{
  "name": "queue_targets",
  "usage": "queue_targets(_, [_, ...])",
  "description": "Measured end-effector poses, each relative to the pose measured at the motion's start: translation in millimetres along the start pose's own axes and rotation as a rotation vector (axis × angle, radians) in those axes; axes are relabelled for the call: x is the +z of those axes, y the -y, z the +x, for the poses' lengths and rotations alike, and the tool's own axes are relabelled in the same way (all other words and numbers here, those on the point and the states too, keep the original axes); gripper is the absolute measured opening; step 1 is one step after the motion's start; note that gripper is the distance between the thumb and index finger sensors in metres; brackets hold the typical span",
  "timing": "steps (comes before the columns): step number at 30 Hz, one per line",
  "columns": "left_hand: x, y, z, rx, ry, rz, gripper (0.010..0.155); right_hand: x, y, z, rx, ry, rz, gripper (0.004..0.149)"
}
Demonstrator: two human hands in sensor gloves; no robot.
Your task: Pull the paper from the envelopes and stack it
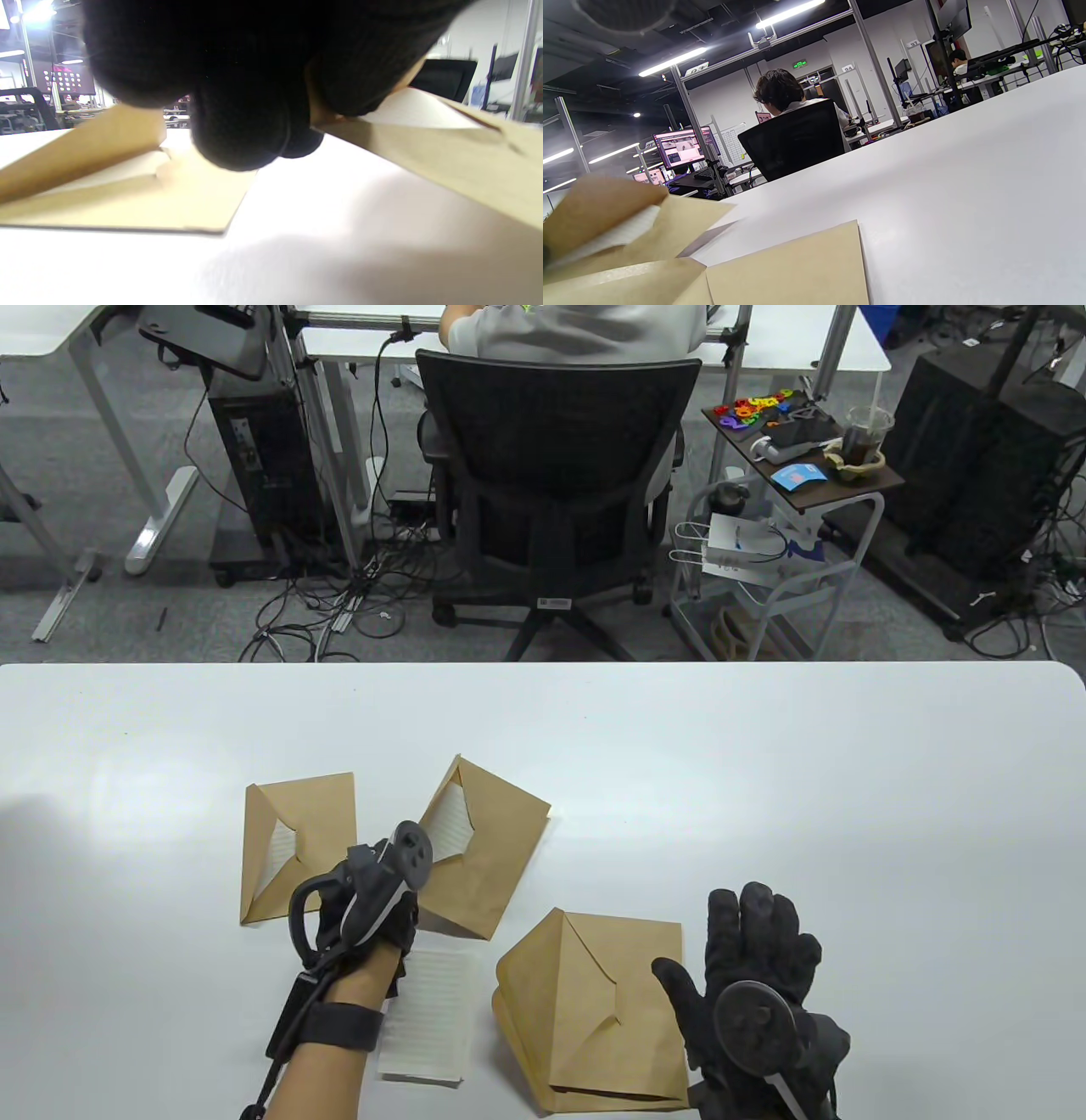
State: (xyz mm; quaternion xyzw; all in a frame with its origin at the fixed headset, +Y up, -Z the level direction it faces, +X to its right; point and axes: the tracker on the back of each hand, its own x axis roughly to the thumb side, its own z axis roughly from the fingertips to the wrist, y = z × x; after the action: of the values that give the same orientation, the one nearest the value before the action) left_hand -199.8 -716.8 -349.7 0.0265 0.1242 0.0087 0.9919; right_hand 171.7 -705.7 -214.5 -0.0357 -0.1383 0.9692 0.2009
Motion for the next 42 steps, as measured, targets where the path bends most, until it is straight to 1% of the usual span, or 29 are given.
queue_targets(4, [12.5,-20.0,-17.5,0.174,-0.003,0.017,0.043,0.2,-1.0,0.7,0.002,0.002,0.01,0.087])
queue_targets(7, [26.4,-32.8,-28.3,0.204,0.041,0.065,0.043,0.0,-1.2,1.0,0.003,0.004,0.014,0.087])
queue_targets(11, [45.9,-42.6,-42.4,0.334,0.07,0.075,0.043,0.0,-1.6,1.4,0.002,0.008,0.016,0.087])
queue_targets(15, [63.5,-46.5,-54.4,0.528,0.079,0.049,0.043,0.3,-3.1,2.3,-0.012,0.011,0.029,0.087])
queue_targets(17, [71.9,-43.7,-59.2,0.668,0.081,0.003,0.043,0.7,-4.7,3.2,-0.03,0.017,0.047,0.087])
queue_targets(19, [79.2,-40.0,-62.1,0.767,0.081,-0.037,0.043,0.8,-6.4,3.6,-0.048,0.021,0.069,0.087])
queue_targets(23, [93.6,-30.9,-63.4,0.919,0.101,-0.111,0.043,0.8,-10.1,4.5,-0.115,0.031,0.131,0.088])
queue_targets(25, [101.1,-23.1,-62.4,1.036,0.105,-0.186,0.043,0.4,-13.2,4.2,-0.207,0.026,0.189,0.087])
queue_targets(27, [107.3,-15.7,-59.9,1.106,0.115,-0.245,0.044,0.0,-16.0,3.8,-0.294,0.019,0.238,0.087])
queue_targets(30, [117.2,-5.9,-53.6,1.166,0.141,-0.309,0.044,-0.1,-20.0,4.5,-0.386,0.011,0.305,0.087])
queue_targets(34, [129.2,3.8,-44.4,1.19,0.175,-0.333,0.044,0.3,-25.4,6.4,-0.455,0.023,0.384,0.087])
queue_targets(37, [132.5,11.7,-39.3,1.201,0.205,-0.374,0.044,1.2,-30.1,7.5,-0.505,0.012,0.442,0.088])
queue_targets(42, [132.3,20.9,-39.6,1.239,0.22,-0.403,0.044,0.0,-41.4,7.3,-0.578,0.009,0.523,0.088])
